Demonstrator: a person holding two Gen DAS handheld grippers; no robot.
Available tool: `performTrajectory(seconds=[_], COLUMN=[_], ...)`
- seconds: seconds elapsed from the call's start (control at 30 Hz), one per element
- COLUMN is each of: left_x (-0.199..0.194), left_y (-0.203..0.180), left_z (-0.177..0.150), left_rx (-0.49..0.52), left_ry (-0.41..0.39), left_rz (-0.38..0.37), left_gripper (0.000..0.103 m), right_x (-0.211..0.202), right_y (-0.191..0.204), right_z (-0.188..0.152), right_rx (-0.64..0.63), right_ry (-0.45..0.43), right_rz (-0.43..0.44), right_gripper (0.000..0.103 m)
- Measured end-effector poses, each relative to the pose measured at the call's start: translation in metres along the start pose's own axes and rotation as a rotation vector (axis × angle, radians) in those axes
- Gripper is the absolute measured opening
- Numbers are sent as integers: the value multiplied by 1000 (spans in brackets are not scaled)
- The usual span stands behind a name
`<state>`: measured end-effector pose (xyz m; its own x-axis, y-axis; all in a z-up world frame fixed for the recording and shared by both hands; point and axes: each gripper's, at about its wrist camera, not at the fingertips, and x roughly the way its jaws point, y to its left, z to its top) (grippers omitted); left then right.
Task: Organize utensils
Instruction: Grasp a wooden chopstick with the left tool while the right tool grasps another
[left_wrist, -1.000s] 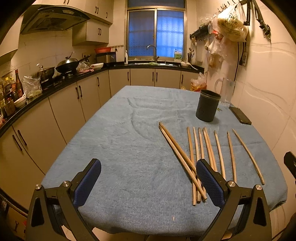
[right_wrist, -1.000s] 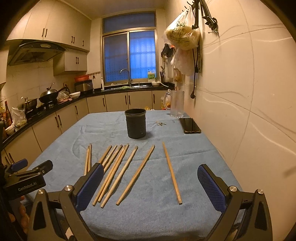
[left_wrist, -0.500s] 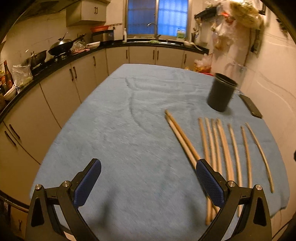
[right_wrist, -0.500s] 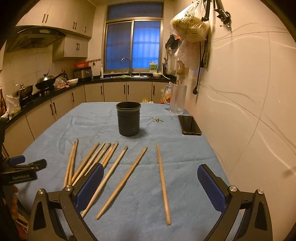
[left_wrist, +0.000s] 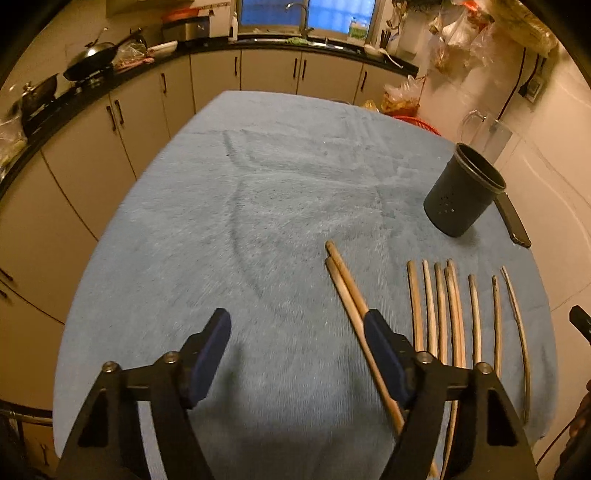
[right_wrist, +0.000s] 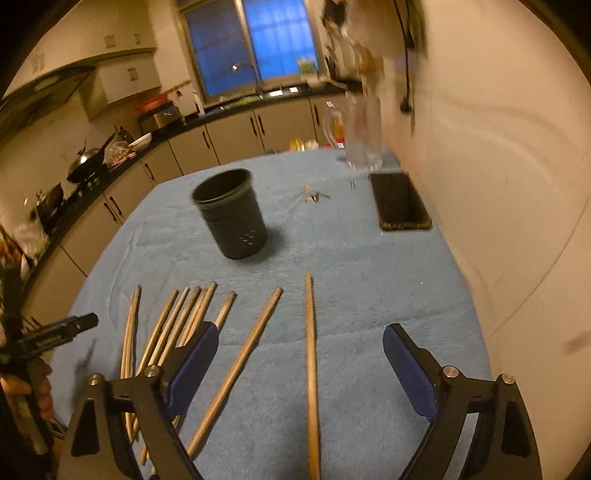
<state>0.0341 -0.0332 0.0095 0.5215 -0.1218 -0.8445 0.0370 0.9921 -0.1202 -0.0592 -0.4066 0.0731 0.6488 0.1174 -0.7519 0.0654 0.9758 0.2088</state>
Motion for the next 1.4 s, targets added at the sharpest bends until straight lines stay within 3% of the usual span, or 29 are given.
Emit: performTrajectory(seconds=[0.07,0.2,0.47,0.8,0.93,1.0,1.17,1.4], left_x=[11,31,39,50,60,61,60,62], left_y=[-1,-3,-8,-29,-43,-43,-30,-15], left_z=[5,8,5,17,22,23,30,38], left_rx=[0,1,2,37,109,106,119,155], left_ry=[30,88,102,109,119,118,117,156], left_rz=[-12,-10,-14,25,102,99,86,14], left_gripper=[56,52,52,53,52,51,23,19], right_x=[13,38,67,89,93,93,99,126], right_y=[-9,-15,-13,-17,-19,-20,-20,-20], right_z=[9,23,25,25,28,29,37,50], right_rx=[16,16,18,-3,-8,-9,-27,-33], right_ry=[39,92,138,181,187,187,209,287], right_rz=[15,25,51,1,-10,-9,-4,20], right_gripper=[84,69,69,69,69,69,68,48])
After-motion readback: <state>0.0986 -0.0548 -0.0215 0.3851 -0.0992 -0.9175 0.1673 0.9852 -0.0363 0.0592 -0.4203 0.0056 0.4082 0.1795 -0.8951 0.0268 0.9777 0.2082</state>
